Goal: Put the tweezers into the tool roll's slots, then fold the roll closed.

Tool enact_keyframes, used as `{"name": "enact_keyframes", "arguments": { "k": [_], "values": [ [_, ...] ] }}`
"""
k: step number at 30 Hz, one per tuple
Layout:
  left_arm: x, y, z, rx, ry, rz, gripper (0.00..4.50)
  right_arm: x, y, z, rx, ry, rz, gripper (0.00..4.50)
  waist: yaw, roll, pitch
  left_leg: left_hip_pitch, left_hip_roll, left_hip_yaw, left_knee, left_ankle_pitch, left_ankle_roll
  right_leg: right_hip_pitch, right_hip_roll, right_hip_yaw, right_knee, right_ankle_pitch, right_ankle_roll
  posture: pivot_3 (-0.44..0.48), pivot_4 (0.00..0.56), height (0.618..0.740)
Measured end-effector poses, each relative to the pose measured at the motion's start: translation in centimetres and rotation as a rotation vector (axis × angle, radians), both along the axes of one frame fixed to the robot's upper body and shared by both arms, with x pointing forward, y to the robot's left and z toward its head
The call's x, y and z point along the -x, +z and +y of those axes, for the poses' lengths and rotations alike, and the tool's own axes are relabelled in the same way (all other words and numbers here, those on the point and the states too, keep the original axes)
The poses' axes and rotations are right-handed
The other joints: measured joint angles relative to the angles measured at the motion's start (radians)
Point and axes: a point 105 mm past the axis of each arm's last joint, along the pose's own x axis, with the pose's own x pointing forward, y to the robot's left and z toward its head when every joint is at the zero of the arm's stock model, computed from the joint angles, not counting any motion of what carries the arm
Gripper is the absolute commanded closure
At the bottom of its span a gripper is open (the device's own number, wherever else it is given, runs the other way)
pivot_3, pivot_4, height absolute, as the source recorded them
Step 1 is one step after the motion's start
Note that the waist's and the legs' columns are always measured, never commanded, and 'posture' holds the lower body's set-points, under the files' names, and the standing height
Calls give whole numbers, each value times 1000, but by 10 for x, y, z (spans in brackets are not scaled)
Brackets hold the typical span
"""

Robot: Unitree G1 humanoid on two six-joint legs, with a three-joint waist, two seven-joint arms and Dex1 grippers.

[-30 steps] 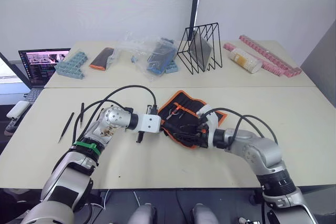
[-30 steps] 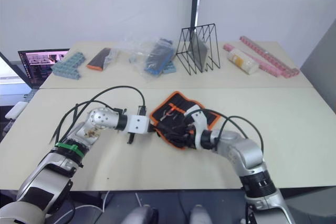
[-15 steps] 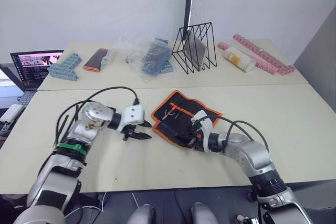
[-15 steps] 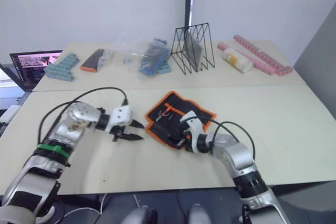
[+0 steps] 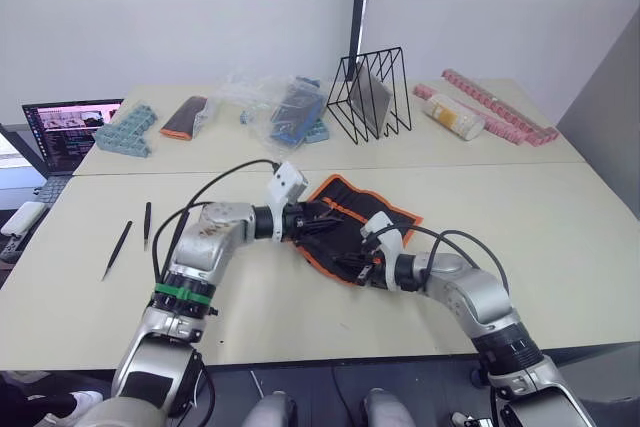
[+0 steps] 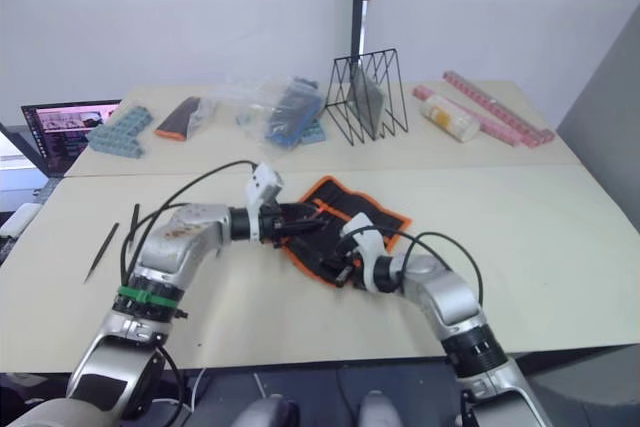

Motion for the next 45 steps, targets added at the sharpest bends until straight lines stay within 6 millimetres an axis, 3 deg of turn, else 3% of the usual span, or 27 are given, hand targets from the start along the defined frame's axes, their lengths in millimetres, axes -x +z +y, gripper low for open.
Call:
{"name": "enact_keyframes", "arguments": {
  "k": [3, 8, 16, 23, 31, 36, 45],
  "values": [
    [-2, -18, 0, -18, 58, 18, 4445, 0, 0, -3, 6, -7, -6, 4500, 10, -1, 0, 0, 0, 0, 0, 0, 0, 0, 0, 0, -1, 0, 0, 0, 150, 740],
    [7, -36, -12, -7, 53, 41, 4477, 1, 0, -4, 18, -10, -27, 4500, 19, -1, 0, 0, -1, 0, 0, 0, -1, 0, -1, 0, -1, 0, 0, 0, 150, 740],
    [-3, -39, -23, -38, 119, -21, 4477, 11, 2, -4, -46, 43, -43, 4500, 21, -1, -1, 0, -1, 1, 0, 0, -1, 1, -2, 0, -1, 0, 0, 0, 150, 740],
    [3, -39, -15, -32, 119, -39, 4477, -10, 16, -8, -118, -20, -99, 4500, 15, -1, -1, 0, 0, 1, -1, -1, -1, -1, -1, 0, -1, 0, 0, 0, 150, 740],
    [4, -39, -11, -104, 89, -101, 4477, -19, 1, 5, -81, 40, -145, 4500, 11, -1, -1, 1, 0, 1, -2, -1, -1, 0, 0, 0, -2, 0, 0, 0, 150, 740],
    [3, -41, -12, -126, 78, -118, 4477, -10, -5, 6, -111, 106, -160, 4500, 13, -2, -4, 2, 0, 1, -2, -1, -1, 2, 0, 0, -2, 0, 0, 0, 150, 740],
    [5, -49, -14, -173, 41, -112, 4477, 33, -29, -2, -57, 274, -206, 4500, 18, -7, -22, 14, 0, 1, -13, -2, -1, 10, 0, -1, -15, 0, 1, 0, 150, 740]
  ]
}}
